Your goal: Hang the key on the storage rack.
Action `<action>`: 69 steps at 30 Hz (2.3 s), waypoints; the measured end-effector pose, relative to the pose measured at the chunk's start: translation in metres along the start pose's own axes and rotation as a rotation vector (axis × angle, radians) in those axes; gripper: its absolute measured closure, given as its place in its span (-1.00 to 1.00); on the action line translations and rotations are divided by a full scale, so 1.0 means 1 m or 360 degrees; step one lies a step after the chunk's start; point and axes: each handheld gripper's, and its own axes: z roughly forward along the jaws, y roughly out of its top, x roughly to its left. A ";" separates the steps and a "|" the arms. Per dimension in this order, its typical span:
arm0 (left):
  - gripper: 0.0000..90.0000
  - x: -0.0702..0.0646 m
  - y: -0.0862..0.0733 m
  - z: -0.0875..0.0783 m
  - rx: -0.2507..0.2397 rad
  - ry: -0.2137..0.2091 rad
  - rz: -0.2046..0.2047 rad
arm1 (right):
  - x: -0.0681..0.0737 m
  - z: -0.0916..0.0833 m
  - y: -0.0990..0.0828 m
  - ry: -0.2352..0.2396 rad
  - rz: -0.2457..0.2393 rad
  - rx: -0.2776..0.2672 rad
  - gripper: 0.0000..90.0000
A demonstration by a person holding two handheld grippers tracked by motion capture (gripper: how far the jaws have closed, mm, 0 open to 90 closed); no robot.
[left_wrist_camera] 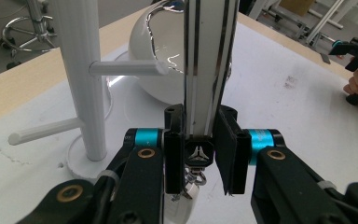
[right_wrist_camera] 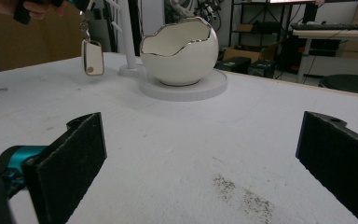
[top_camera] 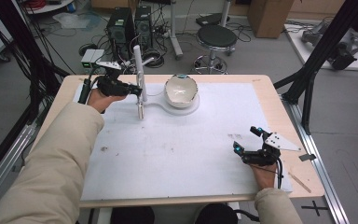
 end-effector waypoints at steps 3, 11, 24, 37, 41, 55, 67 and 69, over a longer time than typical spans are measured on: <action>0.65 0.002 -0.001 0.000 -0.0007 0.0002 -0.0019 | 0.000 0.000 0.000 0.0002 0.0001 0.0000 -0.99; 0.65 0.007 -0.003 0.001 -0.0002 0.0035 -0.0062 | 0.000 0.000 0.000 0.0000 0.0003 0.0001 -0.98; 0.65 0.011 -0.004 0.000 -0.0033 0.0025 -0.0142 | 0.001 0.000 0.000 0.0004 0.0019 0.0011 -0.98; 0.65 0.017 -0.006 -0.001 -0.0049 0.0011 -0.0258 | 0.001 0.000 0.000 0.0004 0.0003 0.0007 -0.98; 0.65 0.019 -0.007 -0.001 -0.0036 0.0010 -0.0294 | 0.001 0.000 0.000 0.0001 -0.0002 0.0009 -0.99; 0.65 0.025 -0.015 0.007 0.0058 0.0062 -0.0361 | 0.001 0.000 0.000 0.0003 -0.0008 0.0010 -0.99; 0.50 0.012 -0.020 0.008 -0.0018 0.0267 -0.0046 | 0.001 0.000 0.000 0.0004 -0.0005 0.0009 -0.98; 0.22 0.008 -0.020 0.006 -0.0039 0.0273 0.0002 | 0.001 0.000 0.000 0.0002 -0.0004 0.0011 -0.98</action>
